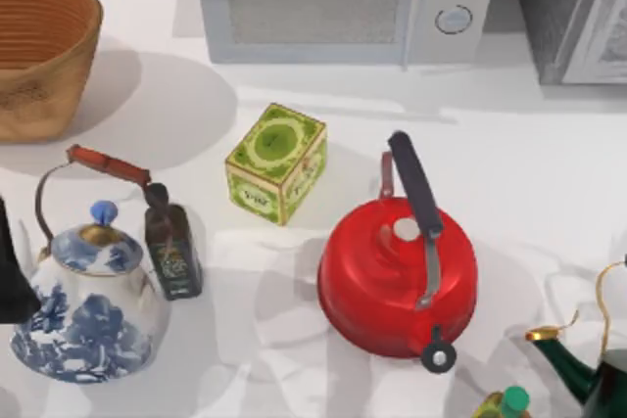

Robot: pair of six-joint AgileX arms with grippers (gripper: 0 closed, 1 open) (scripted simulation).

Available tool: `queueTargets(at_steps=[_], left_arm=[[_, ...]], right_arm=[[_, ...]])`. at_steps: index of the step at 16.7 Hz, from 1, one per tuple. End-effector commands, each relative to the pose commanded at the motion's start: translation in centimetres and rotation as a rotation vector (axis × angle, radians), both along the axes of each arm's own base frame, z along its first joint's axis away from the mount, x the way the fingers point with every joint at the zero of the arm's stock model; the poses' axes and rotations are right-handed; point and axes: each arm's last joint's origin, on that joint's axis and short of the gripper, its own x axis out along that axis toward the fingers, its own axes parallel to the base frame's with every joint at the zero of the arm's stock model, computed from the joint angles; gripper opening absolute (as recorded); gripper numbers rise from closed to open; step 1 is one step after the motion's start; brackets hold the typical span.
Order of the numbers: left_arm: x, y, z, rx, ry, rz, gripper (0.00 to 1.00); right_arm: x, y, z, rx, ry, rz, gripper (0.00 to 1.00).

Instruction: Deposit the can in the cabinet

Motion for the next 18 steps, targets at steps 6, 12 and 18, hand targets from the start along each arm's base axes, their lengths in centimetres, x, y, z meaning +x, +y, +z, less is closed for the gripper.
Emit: queueTargets(at_steps=[6,12,18], left_arm=[[0.0,0.0,0.0,0.000,0.000,0.000,1.00],[0.0,0.0,0.0,0.000,0.000,0.000,1.00],[0.0,0.0,0.0,0.000,0.000,0.000,1.00]], right_arm=[[0.8,0.3,6.9,-0.003,0.060,-0.007,0.00],[4.8,1.5,21.1,-0.005,0.032,-0.002,0.00],[11.0,3.4,31.9,0.000,-0.012,0.001,0.00]])
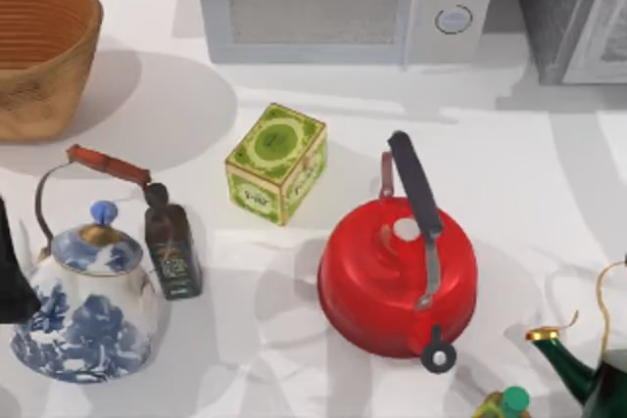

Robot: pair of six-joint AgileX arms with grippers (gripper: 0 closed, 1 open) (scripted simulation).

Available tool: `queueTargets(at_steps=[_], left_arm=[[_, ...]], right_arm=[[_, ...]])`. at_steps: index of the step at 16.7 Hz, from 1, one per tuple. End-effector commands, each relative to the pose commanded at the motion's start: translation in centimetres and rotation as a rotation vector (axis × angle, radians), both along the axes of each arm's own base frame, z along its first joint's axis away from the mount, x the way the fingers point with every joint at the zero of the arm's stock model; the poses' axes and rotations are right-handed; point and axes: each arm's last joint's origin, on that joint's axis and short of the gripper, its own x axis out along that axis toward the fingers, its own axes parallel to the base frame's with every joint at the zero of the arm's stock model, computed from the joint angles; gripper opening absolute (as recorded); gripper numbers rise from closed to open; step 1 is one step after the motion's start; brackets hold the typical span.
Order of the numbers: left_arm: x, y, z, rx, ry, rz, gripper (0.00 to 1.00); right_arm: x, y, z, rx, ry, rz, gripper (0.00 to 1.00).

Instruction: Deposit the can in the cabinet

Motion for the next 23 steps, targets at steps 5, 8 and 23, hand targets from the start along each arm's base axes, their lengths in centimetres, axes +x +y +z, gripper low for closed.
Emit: queueTargets(at_steps=[5,8,23], left_arm=[[0.0,0.0,0.0,0.000,0.000,0.000,1.00],[0.0,0.0,0.0,0.000,0.000,0.000,1.00],[0.0,0.0,0.0,0.000,0.000,0.000,1.00]], right_arm=[[3.6,1.3,2.7,0.000,0.007,0.000,0.00],[4.0,1.4,2.9,0.000,0.009,0.000,0.00],[13.6,1.7,6.3,0.003,-0.004,-0.002,0.00]])
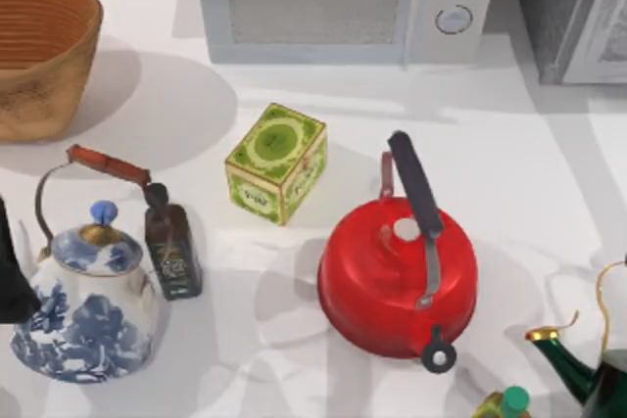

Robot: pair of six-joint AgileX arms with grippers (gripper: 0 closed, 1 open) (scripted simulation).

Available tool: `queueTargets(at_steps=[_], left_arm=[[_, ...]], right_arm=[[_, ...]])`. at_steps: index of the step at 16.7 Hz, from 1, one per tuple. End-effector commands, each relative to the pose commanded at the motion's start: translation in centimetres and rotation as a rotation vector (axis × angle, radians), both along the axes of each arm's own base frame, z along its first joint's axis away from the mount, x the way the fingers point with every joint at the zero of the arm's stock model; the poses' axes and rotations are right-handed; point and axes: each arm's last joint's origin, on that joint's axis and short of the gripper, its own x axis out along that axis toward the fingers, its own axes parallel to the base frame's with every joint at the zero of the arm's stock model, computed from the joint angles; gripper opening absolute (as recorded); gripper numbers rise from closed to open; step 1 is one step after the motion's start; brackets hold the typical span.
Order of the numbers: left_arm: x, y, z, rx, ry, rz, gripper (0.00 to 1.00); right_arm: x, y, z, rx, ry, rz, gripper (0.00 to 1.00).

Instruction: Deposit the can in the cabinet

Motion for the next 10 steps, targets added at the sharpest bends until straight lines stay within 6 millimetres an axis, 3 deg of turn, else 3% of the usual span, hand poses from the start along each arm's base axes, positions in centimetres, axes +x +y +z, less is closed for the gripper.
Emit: queueTargets(at_steps=[6,10], left_arm=[[0.0,0.0,0.0,0.000,0.000,0.000,1.00],[0.0,0.0,0.0,0.000,0.000,0.000,1.00]], right_arm=[[4.7,-0.5,-1.0,0.000,0.004,0.000,0.00],[5.4,-0.6,-1.5,-0.001,0.013,0.000,0.00]])
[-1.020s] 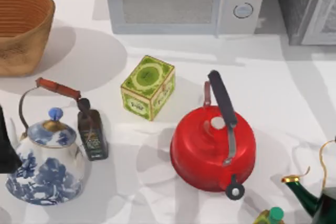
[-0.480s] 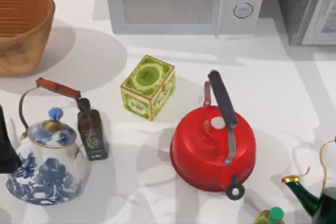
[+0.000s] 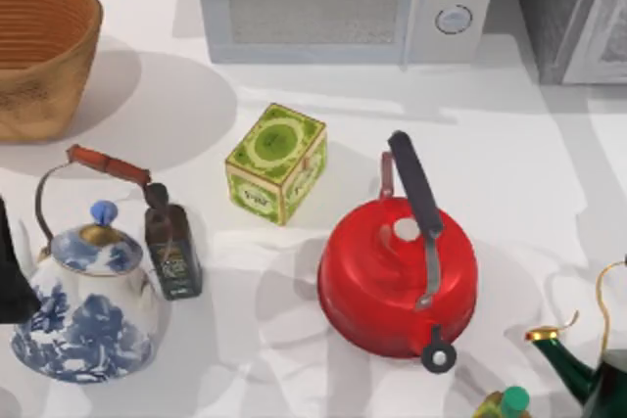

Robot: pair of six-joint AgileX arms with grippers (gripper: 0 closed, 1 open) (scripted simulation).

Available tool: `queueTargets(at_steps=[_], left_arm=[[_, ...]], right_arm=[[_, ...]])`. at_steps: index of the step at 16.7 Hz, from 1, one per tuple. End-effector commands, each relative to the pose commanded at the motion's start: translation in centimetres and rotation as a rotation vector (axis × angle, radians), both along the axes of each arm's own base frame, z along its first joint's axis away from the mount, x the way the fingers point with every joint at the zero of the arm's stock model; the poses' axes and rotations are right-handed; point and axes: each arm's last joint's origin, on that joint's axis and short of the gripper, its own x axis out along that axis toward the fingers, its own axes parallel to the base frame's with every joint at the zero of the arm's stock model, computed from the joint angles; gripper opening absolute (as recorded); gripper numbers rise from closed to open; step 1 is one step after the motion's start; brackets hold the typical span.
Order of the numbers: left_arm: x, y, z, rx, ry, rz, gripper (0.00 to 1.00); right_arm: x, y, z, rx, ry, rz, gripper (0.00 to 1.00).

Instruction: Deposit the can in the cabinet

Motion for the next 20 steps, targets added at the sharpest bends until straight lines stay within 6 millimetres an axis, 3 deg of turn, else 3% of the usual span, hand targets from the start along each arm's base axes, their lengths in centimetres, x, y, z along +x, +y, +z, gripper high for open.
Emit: queueTargets(at_steps=[2,15,20], left_arm=[[0.00,0.00,0.00,0.000,0.000,0.000,1.00],[0.00,0.00,0.00,0.000,0.000,0.000,1.00],[0.00,0.00,0.00,0.000,0.000,0.000,1.00]], right_arm=[[0.00,0.00,0.00,0.000,0.000,0.000,0.00],[0.00,0.00,0.00,0.000,0.000,0.000,0.98],[0.00,0.00,0.00,0.000,0.000,0.000,1.00]])
